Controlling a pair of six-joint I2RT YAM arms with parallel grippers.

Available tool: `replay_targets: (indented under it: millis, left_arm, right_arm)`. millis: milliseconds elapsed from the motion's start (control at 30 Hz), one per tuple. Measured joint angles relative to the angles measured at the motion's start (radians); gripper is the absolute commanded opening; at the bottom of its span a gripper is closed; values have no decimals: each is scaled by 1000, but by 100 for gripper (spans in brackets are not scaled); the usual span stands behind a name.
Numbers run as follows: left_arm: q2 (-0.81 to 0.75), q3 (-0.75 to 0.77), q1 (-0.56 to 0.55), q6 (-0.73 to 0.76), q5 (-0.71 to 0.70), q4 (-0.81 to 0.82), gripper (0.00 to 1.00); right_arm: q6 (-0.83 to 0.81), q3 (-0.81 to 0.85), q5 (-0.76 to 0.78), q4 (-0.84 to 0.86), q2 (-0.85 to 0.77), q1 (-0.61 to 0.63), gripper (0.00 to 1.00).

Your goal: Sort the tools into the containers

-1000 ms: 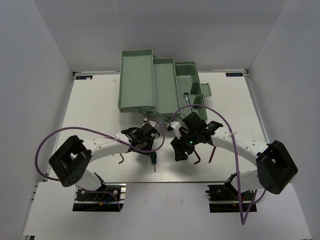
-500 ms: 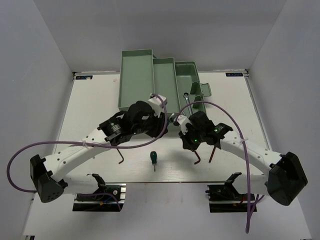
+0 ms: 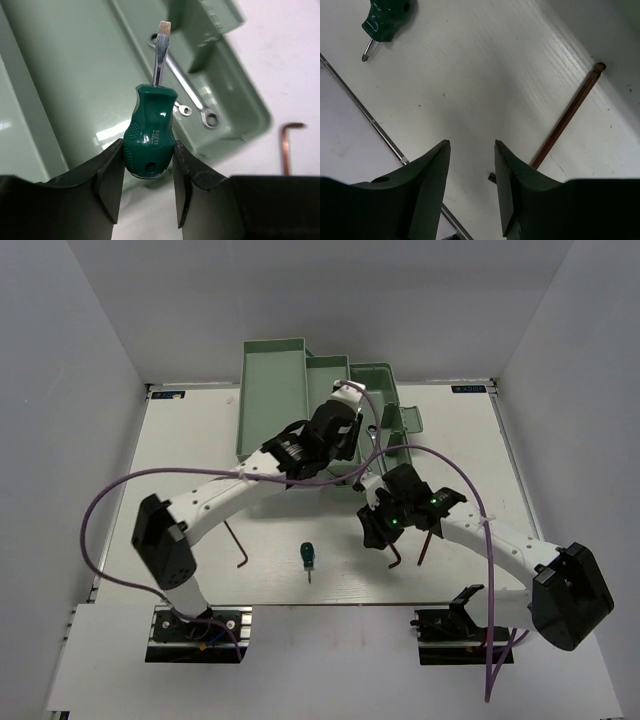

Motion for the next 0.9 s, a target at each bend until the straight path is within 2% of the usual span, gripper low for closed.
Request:
replay_targets:
  millis: [33,100,133,233,333,367,500,600,800,833,900]
  left_arm:
    - [37,26,3,4,-22,-8,15]
    - [103,74,6,7,-60,-24,20]
    - [134,97,11,8,-79,-33,33]
    - [173,119,17,13,-116,-51,35]
    - [177,139,24,21,-137,-76,52]
    - [179,156,26,24,-142,-82,62]
    - [179,238,29,47,-152,-79,76]
    - [179,300,29,56,-148,-79,80]
    - [179,361,23,63,-148,-97,81]
    - [178,363,23,63,-148,-102,79]
    - [169,352,23,65,-150,-100,67]
  right_arm:
    - [2,-4,-3,1,-4,-3,47]
    - [4,-5,-7,2,-9,-5,50]
    - [6,-5,-10,5,-11,-6,50]
    - [10,-5,-19,15,-13,-9,54]
    - [21,-5,-32,16,-10,-10,54]
    - [25,-3,-43,16,-2,-10,54]
    - [34,32,-86,16,78,-8,54]
    - [50,55,-123,21,146,0,54]
    - [86,120,-177,28,264,43,54]
    - [91,132,-183,32,274,50,54]
    - [102,146,-190,45,278,64,56]
